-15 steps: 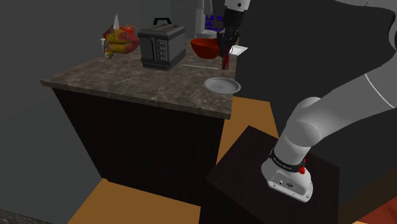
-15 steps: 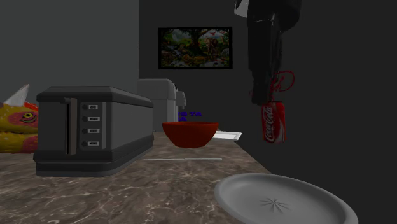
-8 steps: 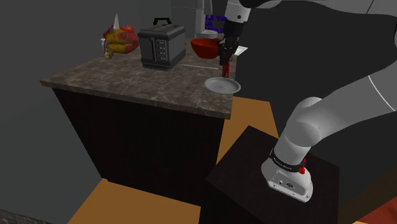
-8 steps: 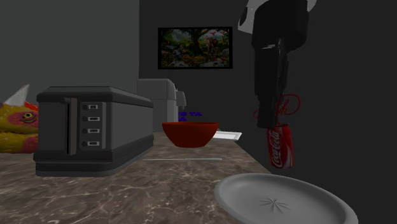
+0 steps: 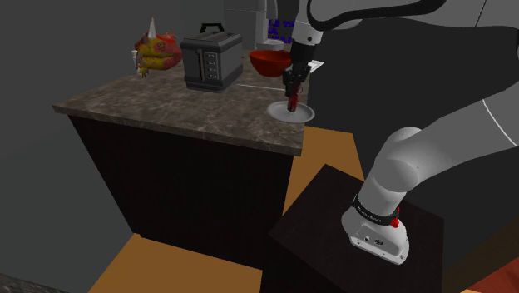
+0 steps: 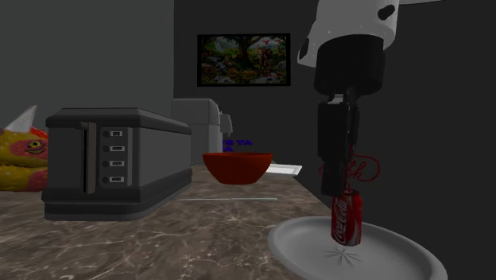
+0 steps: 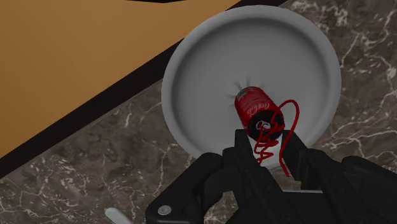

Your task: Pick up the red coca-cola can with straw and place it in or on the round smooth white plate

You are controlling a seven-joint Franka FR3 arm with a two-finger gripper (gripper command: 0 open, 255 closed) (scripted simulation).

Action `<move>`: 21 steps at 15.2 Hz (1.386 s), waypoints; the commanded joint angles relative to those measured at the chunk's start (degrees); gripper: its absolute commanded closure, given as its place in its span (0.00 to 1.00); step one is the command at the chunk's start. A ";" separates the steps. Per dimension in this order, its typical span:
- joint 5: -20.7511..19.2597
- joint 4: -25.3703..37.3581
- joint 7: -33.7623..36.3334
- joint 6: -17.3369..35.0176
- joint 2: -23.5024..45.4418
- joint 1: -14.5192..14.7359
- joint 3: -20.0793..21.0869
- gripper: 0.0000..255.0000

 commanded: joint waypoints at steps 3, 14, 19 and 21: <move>0.01 -0.44 0.03 0.44 -0.04 0.01 0.03 1.00; -0.01 3.30 0.04 -3.45 -0.18 0.00 0.02 0.00; -0.02 6.85 0.04 -6.87 -0.04 0.00 -0.01 0.00; -0.02 6.85 0.04 -6.86 -0.04 0.00 -0.01 0.00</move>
